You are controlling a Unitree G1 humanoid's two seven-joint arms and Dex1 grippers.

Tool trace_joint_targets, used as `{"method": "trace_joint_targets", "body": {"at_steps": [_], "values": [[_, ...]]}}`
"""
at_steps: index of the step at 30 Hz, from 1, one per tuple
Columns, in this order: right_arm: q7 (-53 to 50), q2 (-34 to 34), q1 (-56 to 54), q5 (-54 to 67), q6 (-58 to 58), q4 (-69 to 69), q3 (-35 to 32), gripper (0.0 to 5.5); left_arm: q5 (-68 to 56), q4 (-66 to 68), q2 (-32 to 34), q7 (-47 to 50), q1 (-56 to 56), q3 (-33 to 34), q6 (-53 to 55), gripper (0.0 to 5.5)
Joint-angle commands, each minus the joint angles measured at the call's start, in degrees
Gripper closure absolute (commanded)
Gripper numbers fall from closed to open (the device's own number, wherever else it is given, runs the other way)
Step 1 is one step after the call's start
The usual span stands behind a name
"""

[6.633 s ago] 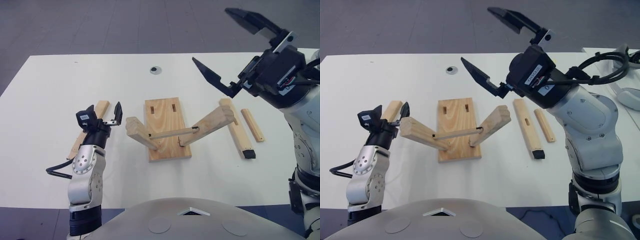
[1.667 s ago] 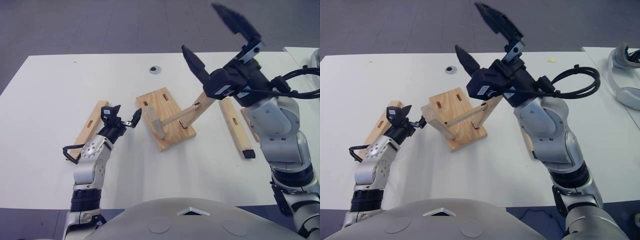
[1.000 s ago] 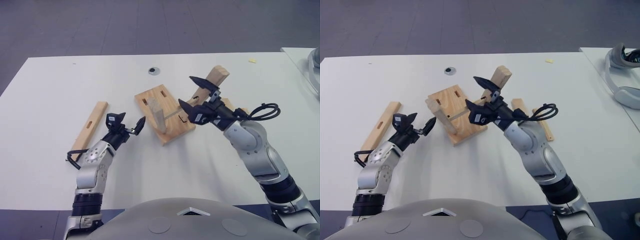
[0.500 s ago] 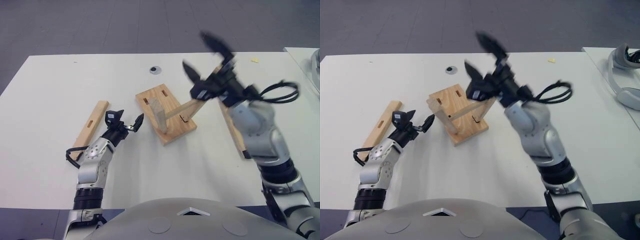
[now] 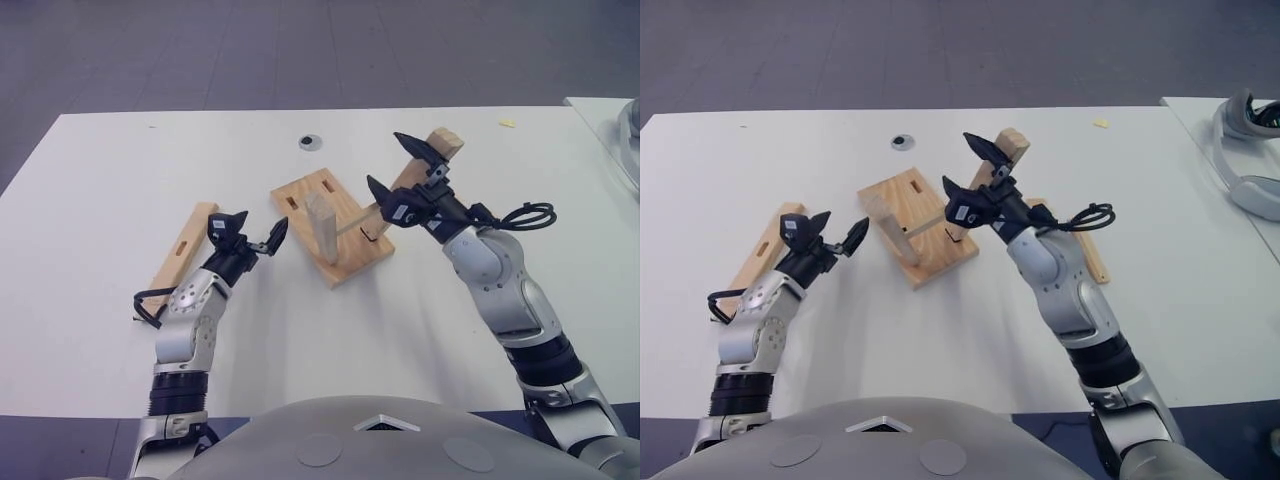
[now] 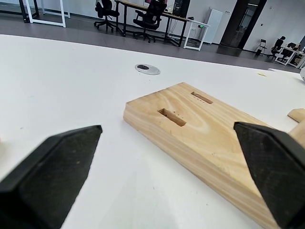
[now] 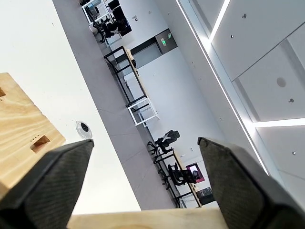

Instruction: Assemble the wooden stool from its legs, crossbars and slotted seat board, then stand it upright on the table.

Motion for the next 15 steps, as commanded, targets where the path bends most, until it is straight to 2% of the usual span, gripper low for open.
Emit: {"method": "trace_joint_targets", "body": {"at_steps": [1,5,7,10,12,13,15], "values": [[-0.04,2.67,-11.1,4.19,3.44,-3.47,-5.7,1.38,0.4,0.46,-0.23,0.49,-0.18,0.1,-0.44,0.39],[-4.27,3.03,-20.54,4.3,3.14,-5.15,-11.19,1.38,0.44,0.68,-0.19,0.34,-0.32,0.22,-0.47,0.39],[-4.9,3.03,-19.75,3.25,3.37,-5.18,-10.96,1.38,0.44,0.61,-0.17,0.24,-0.17,0.2,-0.45,0.39],[-3.71,0.15,-5.89,-0.67,-1.98,-2.87,-3.24,1.38,0.35,0.11,-0.12,0.22,0.15,0.2,-0.11,0.39],[-2.7,-7.04,8.36,-8.78,-5.7,4.65,4.88,1.38,0.23,0.49,-0.28,0.39,0.0,0.27,0.33,0.39],[-2.24,-9.11,14.01,-9.68,-6.46,7.18,6.18,1.38,0.57,0.68,0.01,0.22,0.33,0.12,0.28,0.39],[-1.02,-9.67,18.36,-8.12,-5.49,7.72,5.47,1.38,1.95,-0.39,1.28,-0.5,1.08,-1.0,0.18,0.39]]}}
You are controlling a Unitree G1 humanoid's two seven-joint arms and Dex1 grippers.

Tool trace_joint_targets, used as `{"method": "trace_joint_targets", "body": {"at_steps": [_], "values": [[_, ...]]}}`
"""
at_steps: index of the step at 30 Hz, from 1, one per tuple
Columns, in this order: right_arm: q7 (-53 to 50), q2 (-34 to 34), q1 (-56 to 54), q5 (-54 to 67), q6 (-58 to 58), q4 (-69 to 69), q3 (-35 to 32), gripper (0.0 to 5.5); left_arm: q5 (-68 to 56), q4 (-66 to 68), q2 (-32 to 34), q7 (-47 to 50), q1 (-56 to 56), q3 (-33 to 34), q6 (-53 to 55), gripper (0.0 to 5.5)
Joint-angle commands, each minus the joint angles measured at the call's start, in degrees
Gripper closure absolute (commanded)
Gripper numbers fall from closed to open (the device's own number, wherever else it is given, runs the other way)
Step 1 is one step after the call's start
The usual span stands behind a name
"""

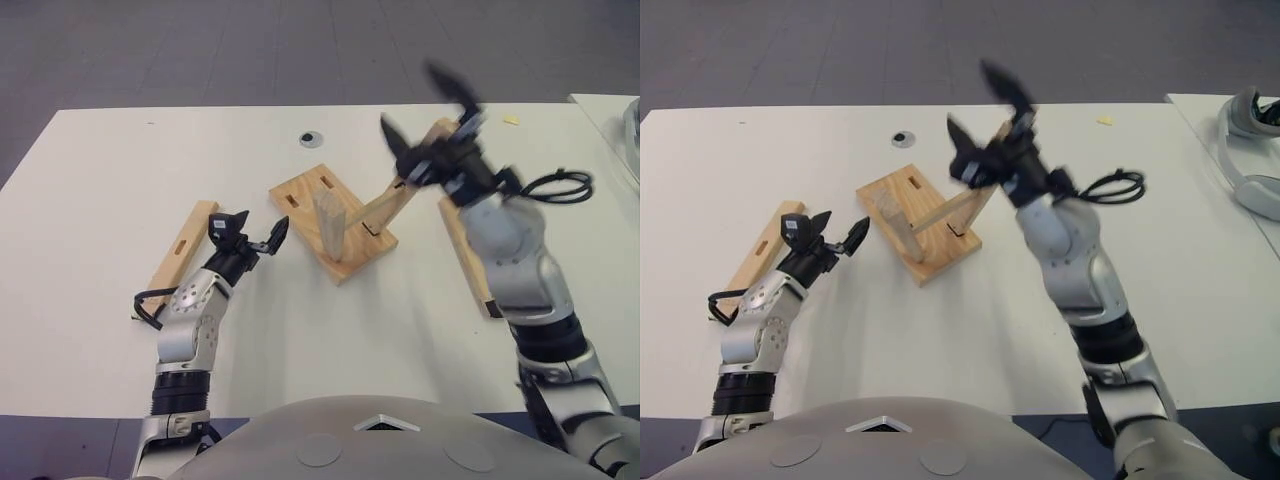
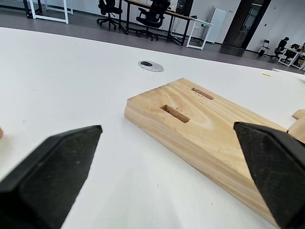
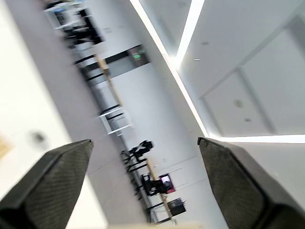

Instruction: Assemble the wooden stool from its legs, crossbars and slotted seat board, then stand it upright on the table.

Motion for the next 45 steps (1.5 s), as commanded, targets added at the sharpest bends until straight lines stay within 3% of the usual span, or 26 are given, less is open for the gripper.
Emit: {"method": "trace_joint_targets", "body": {"at_steps": [1,7,12,18,25,29,35,41,45], "values": [[4.85,-3.82,11.56,-0.39,2.25,6.27,2.02,1.38,1.58,-1.37,1.53,-0.49,0.65,-1.39,0.69,0.39],[5.11,-0.79,6.24,1.0,3.56,4.74,-0.54,1.38,1.34,-1.32,0.5,0.1,0.61,-2.11,0.62,0.39],[4.92,-2.89,4.64,4.91,2.43,12.15,-4.74,1.38,1.38,-0.02,0.47,0.08,-0.75,-1.66,-0.56,0.39],[3.83,-5.83,-7.71,9.66,-2.59,28.57,-9.67,1.38,1.45,1.54,-0.26,0.0,-2.27,-1.89,-1.86,0.39],[10.63,0.45,-21.81,24.72,-8.46,35.97,-11.52,1.38,1.51,0.81,-0.21,-0.08,-1.7,-2.38,-1.59,0.39],[30.81,-2.21,-6.56,42.41,-3.71,9.63,-2.86,1.38,1.43,0.93,0.12,0.03,-1.77,-2.09,-1.58,0.39],[28.87,-3.57,0.38,41.56,1.06,6.05,-6.69,1.38,1.4,0.95,0.12,0.15,-1.45,-1.88,-1.66,0.39],[25.98,-1.72,3.99,39.96,3.47,1.98,-5.93,1.38,1.15,-0.36,0.76,0.48,-0.79,-1.3,-0.97,0.39],[24.27,-0.92,5.91,38.32,3.82,0.85,-5.89,1.38,6.29,-1.18,7.19,2.34,-3.41,0.7,0.14,0.39]]}}
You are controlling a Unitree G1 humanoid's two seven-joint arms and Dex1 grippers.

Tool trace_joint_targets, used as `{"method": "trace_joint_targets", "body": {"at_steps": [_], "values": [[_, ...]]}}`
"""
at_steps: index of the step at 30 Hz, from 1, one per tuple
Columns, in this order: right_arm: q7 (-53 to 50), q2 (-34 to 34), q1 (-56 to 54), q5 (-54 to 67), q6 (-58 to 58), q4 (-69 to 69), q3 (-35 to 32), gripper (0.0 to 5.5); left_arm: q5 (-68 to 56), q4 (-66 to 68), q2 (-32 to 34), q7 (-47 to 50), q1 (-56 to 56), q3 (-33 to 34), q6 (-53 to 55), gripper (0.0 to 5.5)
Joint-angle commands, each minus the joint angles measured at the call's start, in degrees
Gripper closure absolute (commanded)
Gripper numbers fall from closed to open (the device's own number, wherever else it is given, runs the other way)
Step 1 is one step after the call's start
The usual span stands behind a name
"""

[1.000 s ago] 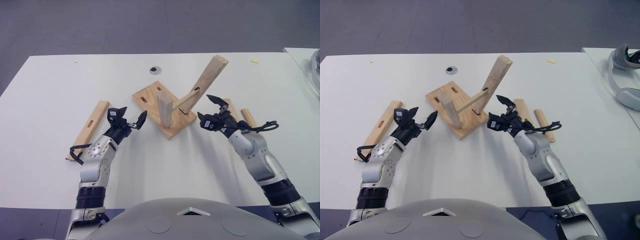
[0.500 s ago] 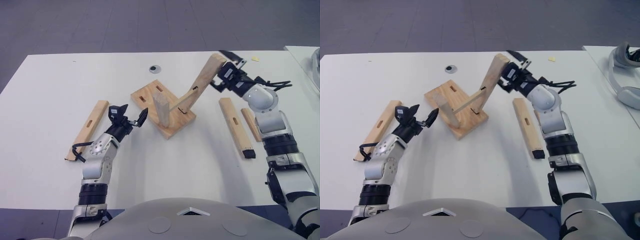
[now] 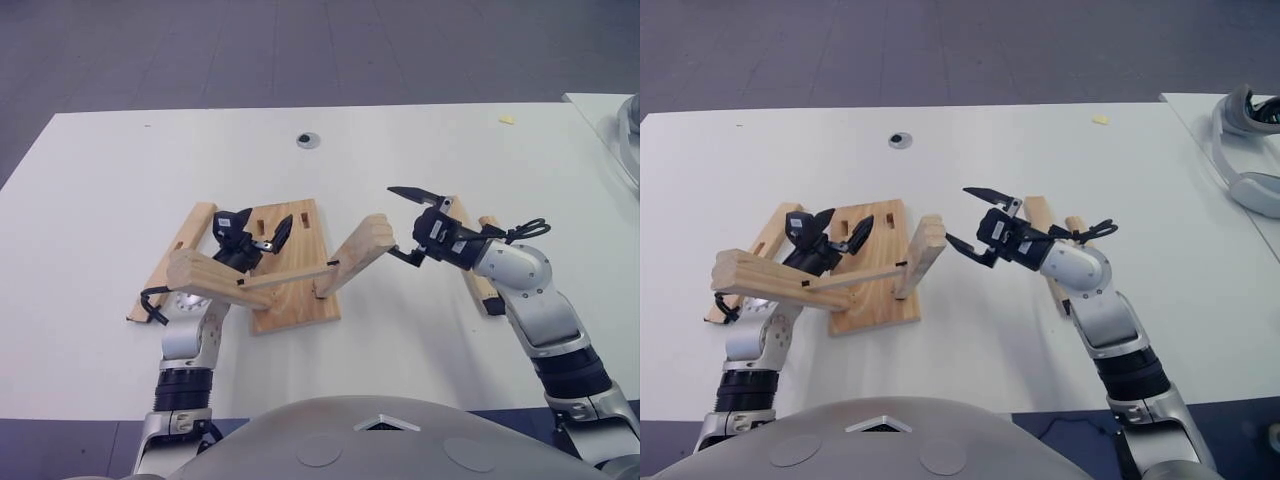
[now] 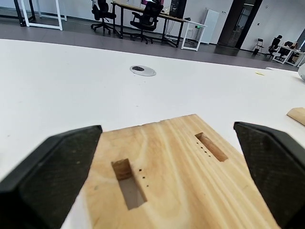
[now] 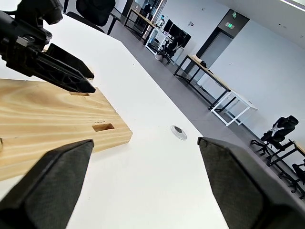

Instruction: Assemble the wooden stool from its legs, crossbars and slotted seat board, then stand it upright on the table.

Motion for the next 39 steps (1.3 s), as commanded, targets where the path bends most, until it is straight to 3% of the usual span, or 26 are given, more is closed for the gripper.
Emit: {"method": "trace_joint_targets", "body": {"at_steps": [1,5,9,11,17,28,32,35,39], "values": [[-1.9,0.71,2.32,-1.87,0.51,-1.61,0.21,1.38,6.64,-0.39,8.83,2.22,-4.12,2.9,1.65,0.39],[-3.14,1.36,3.57,-2.96,0.47,-2.09,-0.03,1.38,14.31,-2.94,21.68,-2.03,-8.33,1.76,4.07,0.39],[-3.52,1.62,3.16,-3.1,0.54,-2.26,-0.36,1.38,28.07,-9.17,35.07,-11.44,-4.84,-10.46,4.41,0.39],[-3.52,1.72,3.02,-3.13,0.55,-2.26,-0.4,1.38,33.32,-10.19,38.5,-13.8,-3.75,-14.1,4.97,0.39],[-3.85,1.78,3.3,-3.11,0.96,-2.48,-0.95,1.38,37.08,-10.67,37.41,-14.36,-3.72,-16.17,5.85,0.39],[-4.94,1.58,2.93,-4.7,0.97,-1.29,-2.72,1.38,29.78,-5.39,17.91,-7.12,-10.53,-15.45,5.94,0.39],[-3.57,-0.59,5.99,-5.68,2.48,-1.65,-2.87,1.38,29.14,-6.97,21.09,-9.37,-6.41,-13.36,5.56,0.39],[-0.65,-3.86,10.07,-6.89,5.03,-1.98,-1.26,1.38,29.82,-7.33,29.02,-13.71,-1.45,-10.72,2.74,0.39],[-0.88,-3.23,12.67,-7.47,6.77,-3.72,0.05,1.38,31.93,-3.72,36.5,-16.25,-0.43,-9.37,-3.04,0.39]]}}
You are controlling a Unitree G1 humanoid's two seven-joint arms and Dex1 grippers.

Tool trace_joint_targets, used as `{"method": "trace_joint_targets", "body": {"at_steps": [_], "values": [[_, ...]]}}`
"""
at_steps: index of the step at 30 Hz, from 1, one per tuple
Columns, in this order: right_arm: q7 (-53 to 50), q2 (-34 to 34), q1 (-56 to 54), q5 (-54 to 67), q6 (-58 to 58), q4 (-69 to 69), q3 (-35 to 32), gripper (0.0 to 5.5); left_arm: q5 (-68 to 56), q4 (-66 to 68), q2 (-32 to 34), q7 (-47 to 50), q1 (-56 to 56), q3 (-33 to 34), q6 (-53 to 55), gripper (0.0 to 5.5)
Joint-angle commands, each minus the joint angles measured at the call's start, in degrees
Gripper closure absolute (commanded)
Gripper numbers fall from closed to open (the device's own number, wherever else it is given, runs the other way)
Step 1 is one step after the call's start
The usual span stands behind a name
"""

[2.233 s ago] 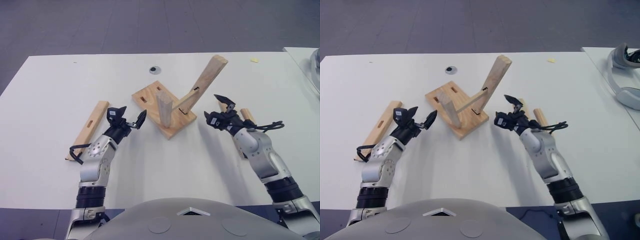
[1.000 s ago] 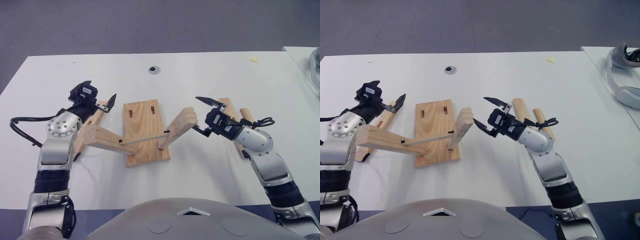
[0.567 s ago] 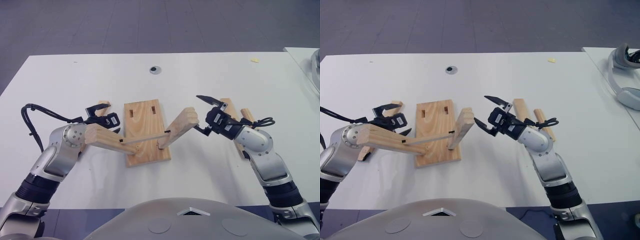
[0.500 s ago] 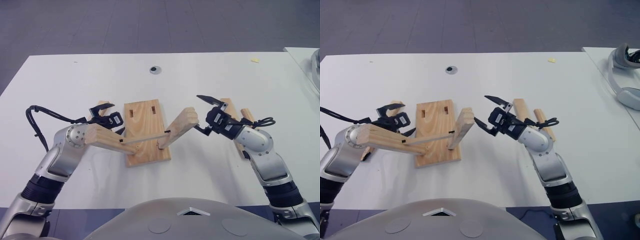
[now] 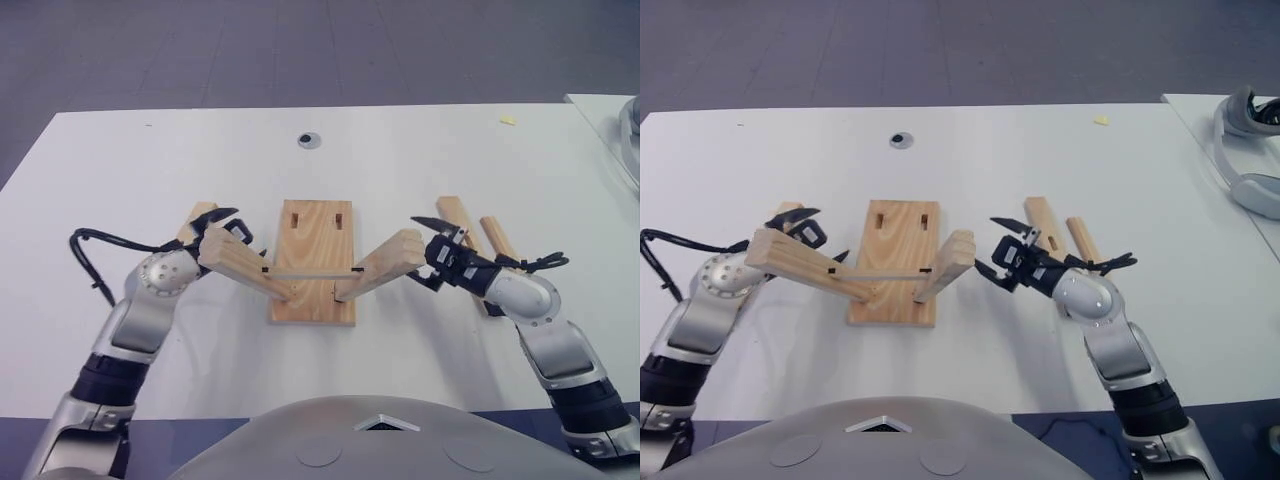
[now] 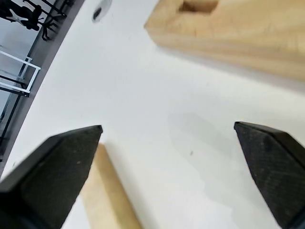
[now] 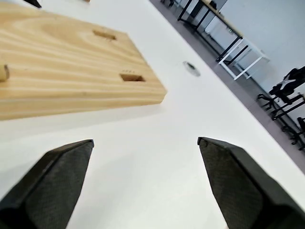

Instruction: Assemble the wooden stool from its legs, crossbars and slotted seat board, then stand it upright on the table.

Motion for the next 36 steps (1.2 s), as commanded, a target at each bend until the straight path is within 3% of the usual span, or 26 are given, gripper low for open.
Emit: {"method": "trace_joint_targets", "body": {"at_steps": [1,8,11,17,25,28,32,36], "values": [[0.13,0.32,0.8,-0.42,2.1,-2.34,1.17,1.38,0.24,0.75,5.83,-5.46,1.92,-1.19,-5.65,0.39],[4.18,-0.44,-1.72,0.62,4.75,-3.36,3.37,1.38,-2.65,-6.03,4.43,-13.71,6.7,-10.14,-3.88,0.39],[5.42,0.66,-2.08,1.6,6.6,-3.44,4.8,1.38,-0.5,-5.16,0.96,-9.46,5.34,-11.68,-2.75,0.39],[-0.05,11.44,-9.28,3.04,9.12,9.42,6.03,1.38,1.35,2.49,-5.1,-2.18,-2.38,-11.45,-3.38,0.39],[-3.6,12.47,-13.99,3.11,6.7,15.3,1.47,1.38,2.36,14.31,-14.08,1.12,-14.04,-14.11,-8.41,0.39],[-5.72,12.3,-15.83,2.79,5.95,17.33,-0.97,1.38,1.21,15.15,-14.99,2.75,-14.53,-11.76,-8.48,0.39],[-12.51,12.62,-16.97,2.06,7.21,14.74,-6.44,1.38,-3.73,11.82,-16.34,12.57,-9.96,2.35,-4.97,0.39],[-21.11,17.0,-8.38,3.3,13.85,0.82,-12.68,1.38,-10.96,-5.21,-23.55,19.4,1.92,11.92,5.28,0.39]]}}
